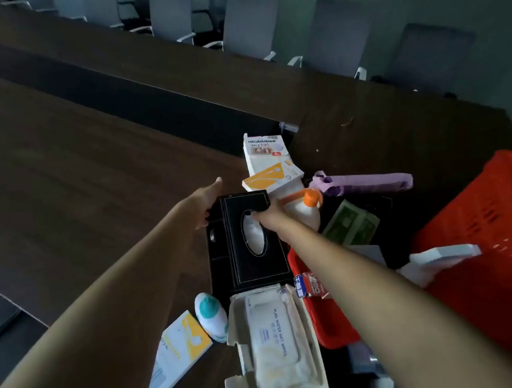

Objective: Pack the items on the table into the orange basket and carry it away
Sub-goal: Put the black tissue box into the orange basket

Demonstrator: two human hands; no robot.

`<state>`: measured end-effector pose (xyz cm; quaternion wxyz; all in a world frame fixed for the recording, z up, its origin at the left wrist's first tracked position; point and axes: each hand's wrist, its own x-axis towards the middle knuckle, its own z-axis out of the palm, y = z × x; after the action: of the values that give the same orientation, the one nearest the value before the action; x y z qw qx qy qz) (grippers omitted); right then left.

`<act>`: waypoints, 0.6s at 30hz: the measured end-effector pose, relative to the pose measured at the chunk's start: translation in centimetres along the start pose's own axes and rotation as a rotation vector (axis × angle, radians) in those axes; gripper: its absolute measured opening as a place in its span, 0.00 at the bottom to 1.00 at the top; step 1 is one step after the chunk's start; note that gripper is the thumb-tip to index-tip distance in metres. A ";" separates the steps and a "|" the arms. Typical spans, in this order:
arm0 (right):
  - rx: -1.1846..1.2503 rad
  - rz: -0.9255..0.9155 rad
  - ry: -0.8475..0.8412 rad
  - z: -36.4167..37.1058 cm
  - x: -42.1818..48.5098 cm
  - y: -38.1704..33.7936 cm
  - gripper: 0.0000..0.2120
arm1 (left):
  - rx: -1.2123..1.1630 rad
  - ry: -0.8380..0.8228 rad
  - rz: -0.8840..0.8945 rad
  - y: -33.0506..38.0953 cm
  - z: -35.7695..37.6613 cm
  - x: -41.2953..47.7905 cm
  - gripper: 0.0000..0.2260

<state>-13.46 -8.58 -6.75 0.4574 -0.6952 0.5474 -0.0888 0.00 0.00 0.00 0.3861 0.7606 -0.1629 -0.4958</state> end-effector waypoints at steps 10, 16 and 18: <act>-0.307 0.147 0.081 1.2 1.1 0.6 0.28 | -0.164 0.100 -0.069 -2.2 0.1 3.9 0.38; -0.407 0.147 0.084 1.1 0.7 0.1 0.34 | -0.154 0.059 0.018 -3.1 0.8 3.7 0.27; -0.411 0.134 0.080 0.9 0.3 0.1 0.33 | -0.171 0.022 0.002 -3.0 0.4 2.8 0.30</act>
<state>-12.87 -8.34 -7.42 0.2888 -0.7318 0.6166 0.0279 0.55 0.01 -4.13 0.4518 0.7301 -0.1168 -0.4992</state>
